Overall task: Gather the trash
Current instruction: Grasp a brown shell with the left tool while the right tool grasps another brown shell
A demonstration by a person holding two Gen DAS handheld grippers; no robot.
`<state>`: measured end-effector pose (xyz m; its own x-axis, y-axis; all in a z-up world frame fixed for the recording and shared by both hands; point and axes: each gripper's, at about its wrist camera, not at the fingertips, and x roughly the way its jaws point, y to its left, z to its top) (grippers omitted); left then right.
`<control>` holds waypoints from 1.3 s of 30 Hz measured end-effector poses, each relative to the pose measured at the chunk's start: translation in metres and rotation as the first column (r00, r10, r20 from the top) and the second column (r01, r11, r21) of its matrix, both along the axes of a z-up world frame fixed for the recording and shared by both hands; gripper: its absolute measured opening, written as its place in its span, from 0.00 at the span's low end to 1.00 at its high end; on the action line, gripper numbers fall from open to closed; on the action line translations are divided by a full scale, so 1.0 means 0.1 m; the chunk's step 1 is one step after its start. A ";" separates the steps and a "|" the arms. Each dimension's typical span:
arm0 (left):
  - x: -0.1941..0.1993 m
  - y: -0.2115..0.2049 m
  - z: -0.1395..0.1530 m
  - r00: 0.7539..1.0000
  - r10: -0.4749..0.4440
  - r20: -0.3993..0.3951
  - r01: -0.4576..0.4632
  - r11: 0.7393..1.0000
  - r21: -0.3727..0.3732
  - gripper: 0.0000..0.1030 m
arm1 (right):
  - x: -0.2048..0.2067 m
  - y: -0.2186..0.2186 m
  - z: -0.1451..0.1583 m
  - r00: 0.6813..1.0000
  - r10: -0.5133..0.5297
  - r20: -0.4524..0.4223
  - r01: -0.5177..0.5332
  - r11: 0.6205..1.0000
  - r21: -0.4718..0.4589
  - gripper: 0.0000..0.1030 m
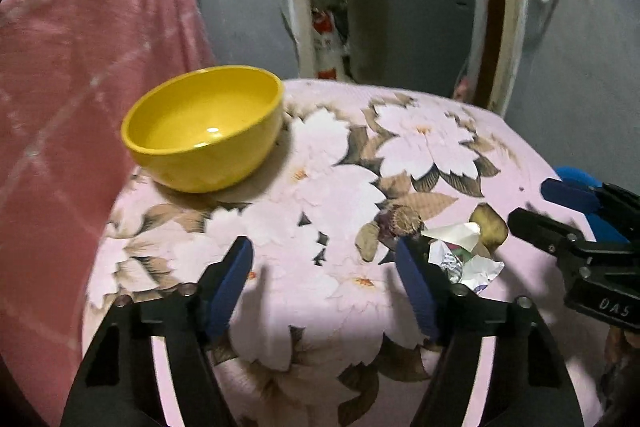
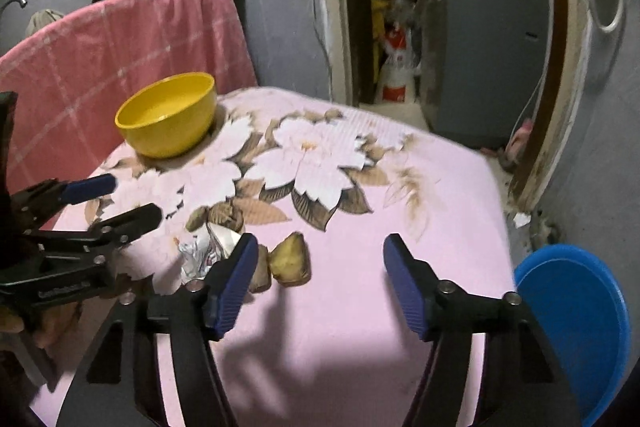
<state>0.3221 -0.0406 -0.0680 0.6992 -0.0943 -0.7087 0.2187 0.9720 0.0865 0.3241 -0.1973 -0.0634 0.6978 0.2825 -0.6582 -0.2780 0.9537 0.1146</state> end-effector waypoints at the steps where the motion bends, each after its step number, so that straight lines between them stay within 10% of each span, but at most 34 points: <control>1: 0.03 -0.02 -0.02 1.000 -0.008 -0.012 0.008 1.000 0.004 0.59 | 0.02 0.01 -0.02 1.000 0.004 -0.012 -0.004 1.000 0.002 0.59; 18: 0.34 -0.13 -0.22 0.992 -0.047 -0.121 0.047 0.999 -0.001 0.37 | 0.24 0.14 -0.25 0.987 0.077 -0.138 -0.078 0.997 0.001 0.38; 25: 0.36 -0.14 -0.24 0.990 -0.055 -0.133 0.055 0.999 -0.005 0.10 | 0.24 0.26 -0.27 0.984 0.107 -0.143 -0.114 0.993 -0.037 0.29; 39: 0.11 -0.08 0.03 0.997 -0.025 -0.070 0.017 0.994 -0.109 0.07 | 0.06 0.18 -0.17 0.988 0.119 -0.102 -0.118 0.993 0.011 0.11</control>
